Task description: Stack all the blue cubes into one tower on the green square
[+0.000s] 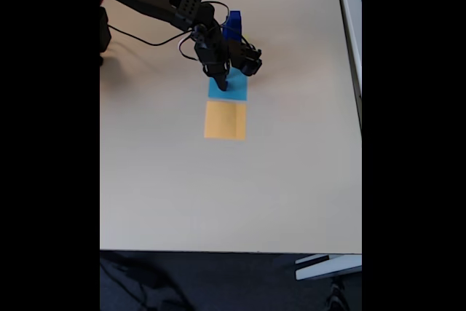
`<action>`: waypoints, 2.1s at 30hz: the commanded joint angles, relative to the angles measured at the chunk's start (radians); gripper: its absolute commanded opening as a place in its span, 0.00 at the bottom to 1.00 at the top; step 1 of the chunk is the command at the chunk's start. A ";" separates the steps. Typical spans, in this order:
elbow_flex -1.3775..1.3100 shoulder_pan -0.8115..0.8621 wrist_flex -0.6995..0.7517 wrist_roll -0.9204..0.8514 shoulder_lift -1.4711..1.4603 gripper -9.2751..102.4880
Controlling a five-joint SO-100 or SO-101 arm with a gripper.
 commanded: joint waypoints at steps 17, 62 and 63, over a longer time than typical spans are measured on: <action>0.006 0.005 -0.037 -0.035 0.120 0.10; -0.673 -0.276 0.594 0.245 0.187 0.10; -0.673 -0.279 0.595 0.245 0.187 0.10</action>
